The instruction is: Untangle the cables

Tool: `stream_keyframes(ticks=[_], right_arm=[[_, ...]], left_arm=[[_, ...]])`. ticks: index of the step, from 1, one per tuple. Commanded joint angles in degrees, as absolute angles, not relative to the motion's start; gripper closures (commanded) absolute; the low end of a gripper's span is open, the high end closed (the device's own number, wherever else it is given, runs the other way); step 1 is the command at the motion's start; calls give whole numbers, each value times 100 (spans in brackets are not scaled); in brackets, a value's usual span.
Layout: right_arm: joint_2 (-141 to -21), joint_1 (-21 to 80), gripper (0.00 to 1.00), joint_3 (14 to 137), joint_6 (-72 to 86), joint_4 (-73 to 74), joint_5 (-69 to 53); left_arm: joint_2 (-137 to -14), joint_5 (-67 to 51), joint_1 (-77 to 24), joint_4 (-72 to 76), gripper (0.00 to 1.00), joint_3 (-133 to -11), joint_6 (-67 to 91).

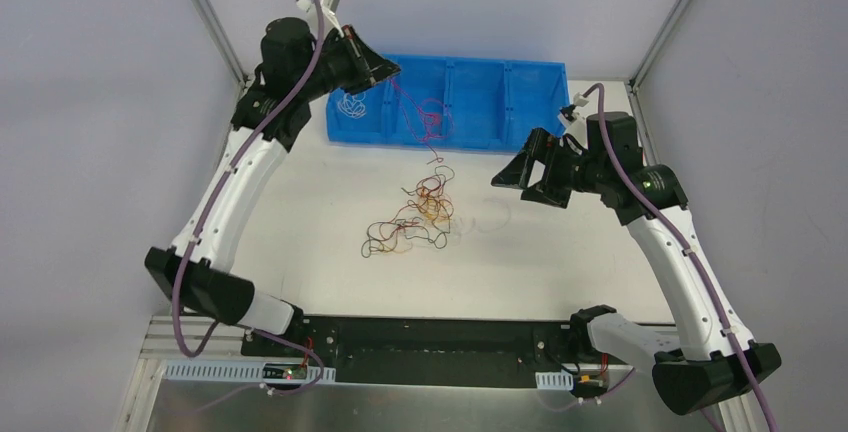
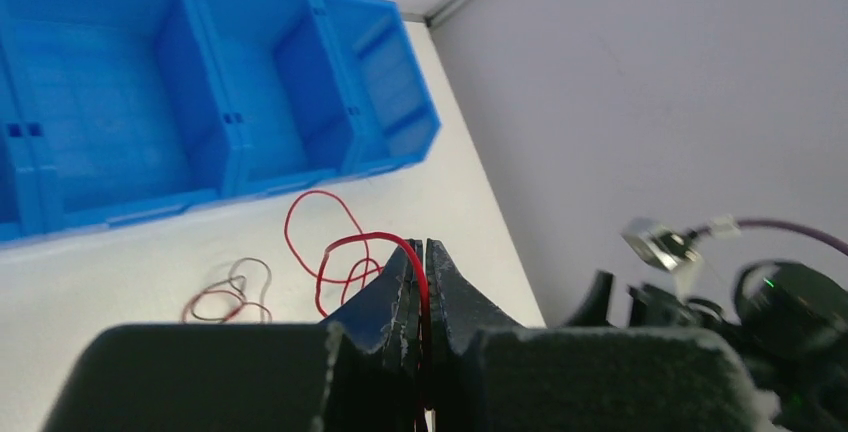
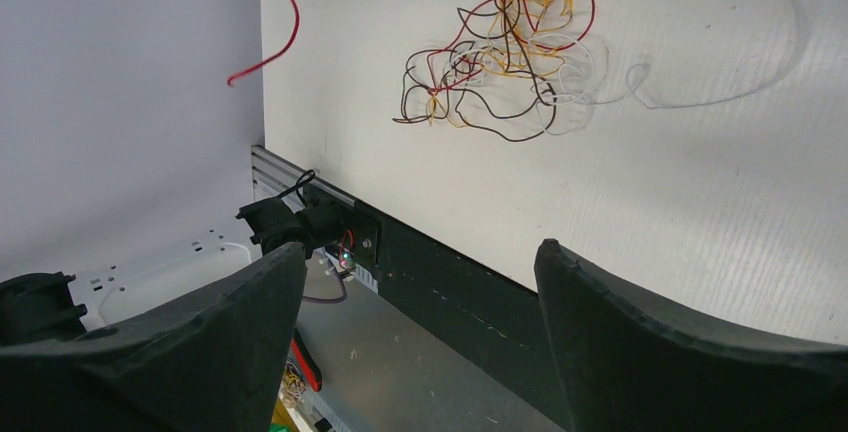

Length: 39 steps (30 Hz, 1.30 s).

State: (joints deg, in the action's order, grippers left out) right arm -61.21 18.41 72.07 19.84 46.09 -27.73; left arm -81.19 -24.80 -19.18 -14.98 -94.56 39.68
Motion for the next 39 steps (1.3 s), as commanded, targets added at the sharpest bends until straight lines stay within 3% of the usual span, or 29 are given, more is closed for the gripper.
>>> stream_keyframes(ticks=[1,14,16,18,20,25,32,39], right_arm=[[-5955,1881,3,7244,1806,4677,-2477],[-6223,1863,0,7080,1580,4579,-2161],[-6281,1855,1,7001,1536,4549,-2113],[-6300,1851,1,6894,1524,4491,-2116],[-6302,1850,1,6790,1529,4468,-2104],[-6559,1872,8,6573,1456,4597,-1727],[-7392,2158,11,6467,1503,4755,-482],[-8557,2661,13,6716,1538,4563,459]], left_arm=[[-8861,-1757,-1935,-1551,100,-10272,3358],[-11784,-930,-1761,-1573,100,-12450,2855],[-12334,-858,-1741,-1624,84,-12861,2793],[-12667,-1163,-1662,-1738,60,-13158,2932],[-12714,-1598,-1571,-1860,45,-13184,3238],[-11770,-2371,-1537,-1872,35,-12207,3537],[-9272,-2698,-1530,-1870,18,-9720,3388],[-7292,-2781,-1530,-1872,16,-7834,3537]])
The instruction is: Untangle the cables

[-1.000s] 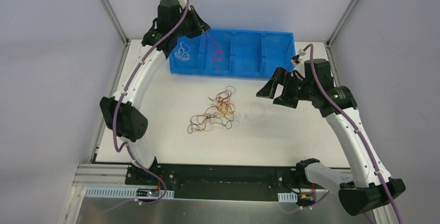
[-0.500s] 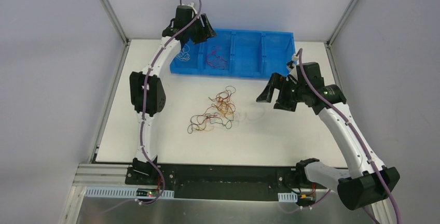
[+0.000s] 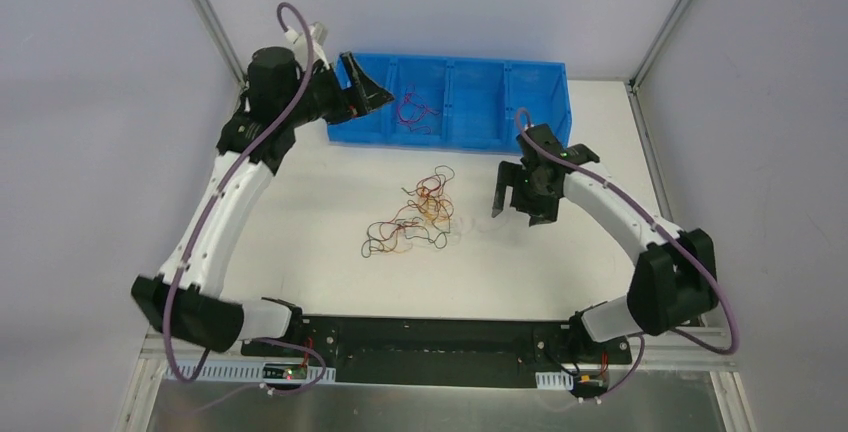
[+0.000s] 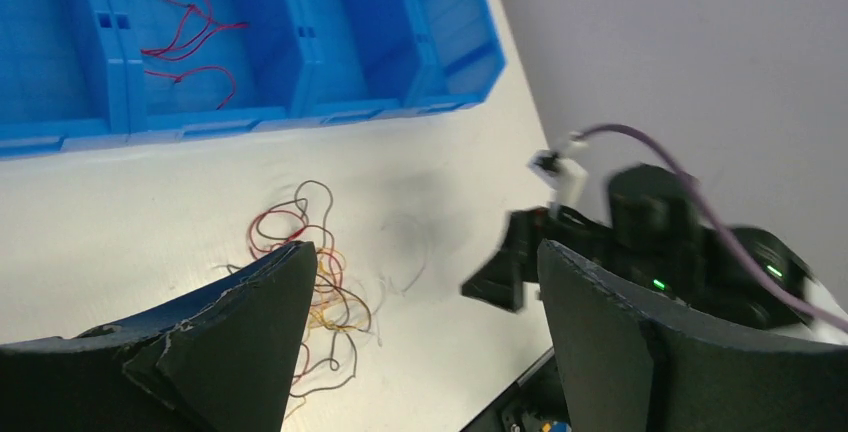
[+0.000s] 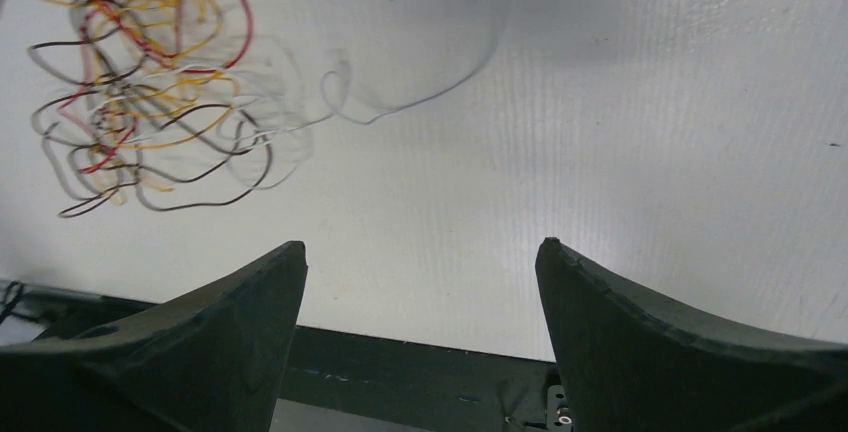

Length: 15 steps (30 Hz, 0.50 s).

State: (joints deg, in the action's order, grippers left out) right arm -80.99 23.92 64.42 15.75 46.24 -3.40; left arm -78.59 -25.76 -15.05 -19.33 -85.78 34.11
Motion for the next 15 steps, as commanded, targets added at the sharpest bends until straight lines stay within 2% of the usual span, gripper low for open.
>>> stream_keyframes(ticks=[1,7,15], right_arm=[[-8695,2749,12,6779,1512,4529,516],[-9458,3162,9,7121,1425,4384,484],[-10135,3304,13,7519,1814,3918,-153]], left_arm=[[-7144,-2792,-1529,-1872,16,-7658,3546],[-6598,-2760,-1529,-1872,16,-6906,3650],[-6566,-2739,-1531,-1806,17,-6579,3707]])
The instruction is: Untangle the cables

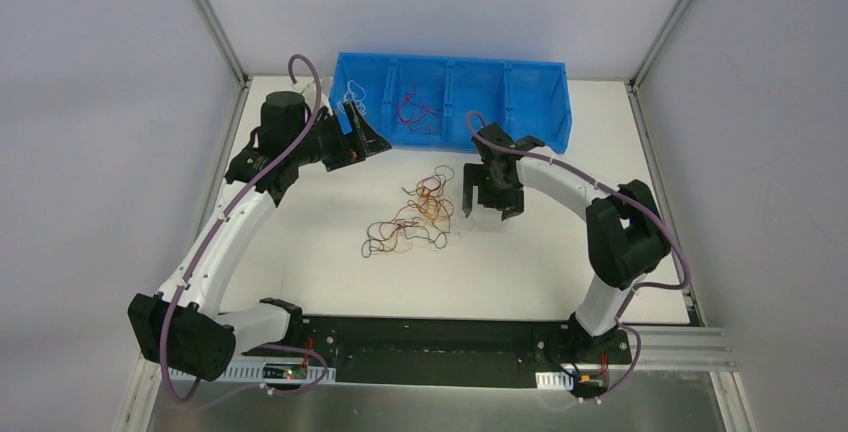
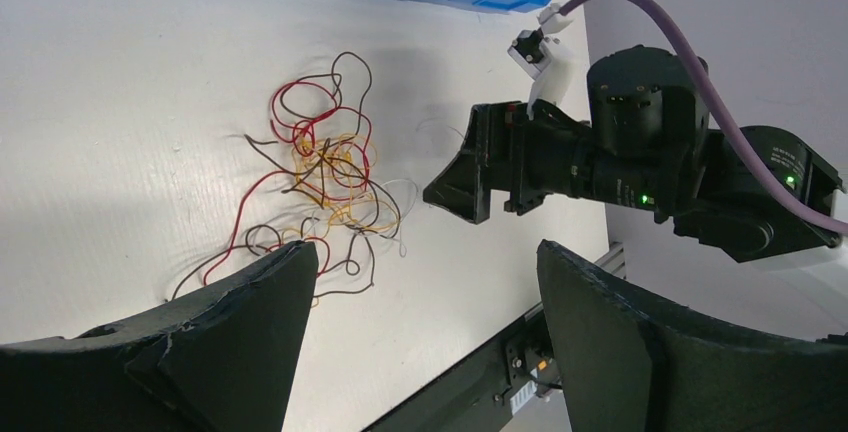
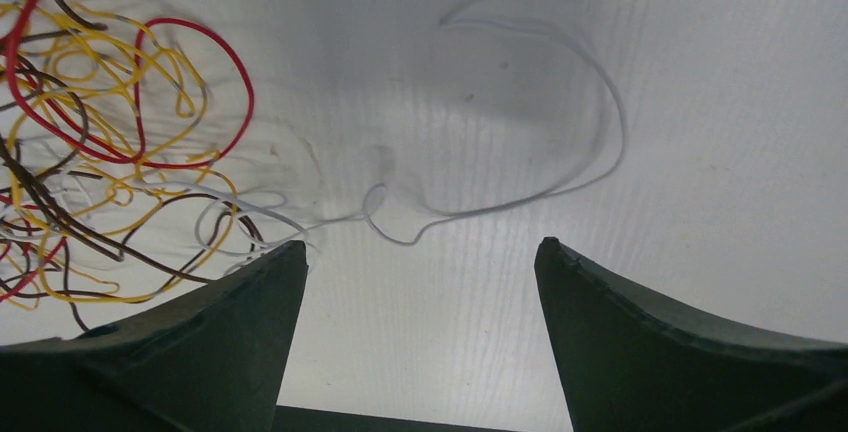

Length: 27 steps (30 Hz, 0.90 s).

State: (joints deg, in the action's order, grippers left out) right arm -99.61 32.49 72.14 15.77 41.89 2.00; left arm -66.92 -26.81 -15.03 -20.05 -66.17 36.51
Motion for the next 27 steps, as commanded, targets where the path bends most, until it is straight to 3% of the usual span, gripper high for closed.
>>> stream_keyframes(ticks=[1,12,14,18,22,23,27], right_arm=[[-10214,3323,13,7548,1840,3870,-247],[-10577,3516,22,7175,1955,3708,-331],[-10432,3517,31,6969,1953,3718,-229],[-10126,3519,58,6737,1916,3846,47],[-9727,3509,95,6758,1827,4107,420],[-9580,3507,100,6804,1827,4183,500],[-9003,3509,100,7097,1789,4456,581]], left_arm=[[-6578,-2731,-1529,-1796,17,-6556,3697],[-6714,-2724,-1529,-1740,18,-6425,3655],[-6730,-2721,-1532,-1727,18,-6410,3679],[-6756,-2740,-1538,-1693,18,-6358,3721],[-6717,-2749,-1538,-1688,19,-6280,3727],[-6700,-2741,-1538,-1687,19,-6242,3731],[-6688,-2864,-1620,-1490,18,-5977,3966]])
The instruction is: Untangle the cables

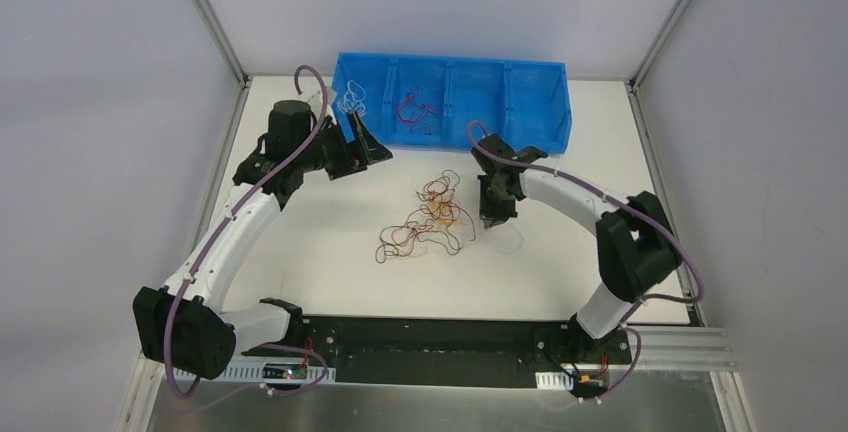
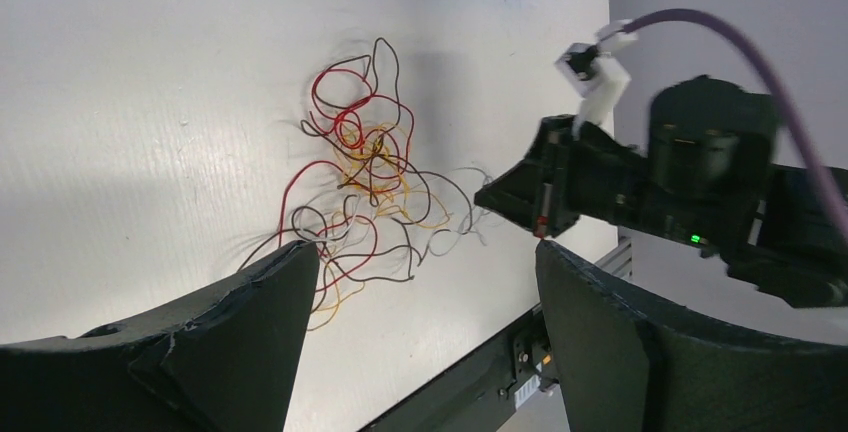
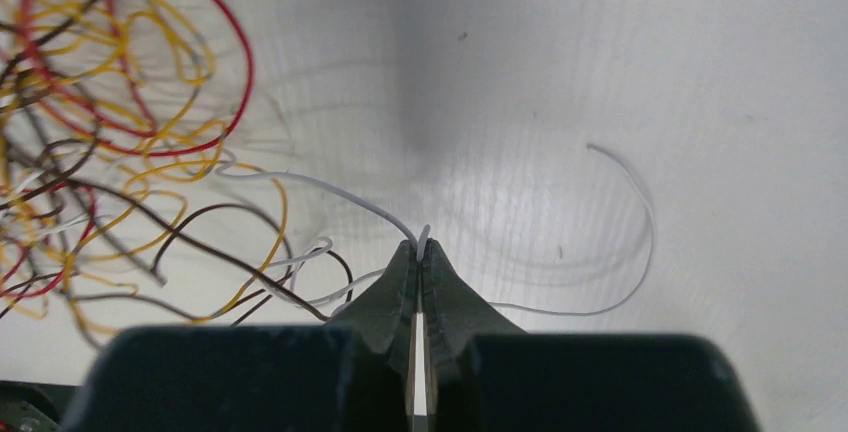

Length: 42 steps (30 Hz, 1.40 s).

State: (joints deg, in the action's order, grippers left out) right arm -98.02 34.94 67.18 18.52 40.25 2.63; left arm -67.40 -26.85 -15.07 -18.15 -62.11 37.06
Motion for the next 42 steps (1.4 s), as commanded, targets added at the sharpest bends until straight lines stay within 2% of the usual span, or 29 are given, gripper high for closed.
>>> stream_keyframes(ticks=[1,6,9,10,11,17,24,25,27,28,31,33,34,42], right_arm=[[-8894,3509,100,7173,1777,4483,542],[-8632,3507,100,7512,1720,4668,302],[-8490,3517,100,7557,1729,4692,190],[-8439,3519,100,7552,1726,4693,142],[-8390,3522,100,7560,1723,4687,91],[-8100,3519,100,7565,1706,4661,-265],[-7925,3584,100,7586,1731,4658,-483],[-7873,3582,100,7619,1720,4669,-483],[-7802,3584,100,7755,1686,4788,-408],[-7770,3578,100,7865,1659,4891,-338],[-7612,3546,100,8231,1516,5247,55],[-7417,3444,100,8386,1486,5440,347],[-7300,3359,100,8421,1485,5501,428],[-6518,2316,100,8710,1352,6042,703]], left_arm=[[-6695,-2895,-1721,-1330,18,-5844,4053],[-7106,-2444,-2759,-971,12,-5536,4133],[-7574,-2365,-3035,-664,9,-5551,4268],[-7729,-2353,-3085,-542,2,-5568,4333],[-7865,-2348,-3133,-391,1,-5597,4392],[-8907,-2525,-3447,683,1,-5827,4892],[-10139,-2544,-3909,1114,2,-6236,5192],[-10284,-2525,-3912,1187,5,-6196,5316],[-10510,-2492,-3883,1337,19,-5999,5537],[-10598,-2485,-3851,1356,30,-5932,5629],[-10632,-2376,-3669,1173,75,-5477,5770],[-10494,-2265,-3500,904,96,-5186,5727],[-10382,-2158,-3419,717,100,-5039,5696],[-9145,-1430,-2577,-345,100,-4386,5416]])
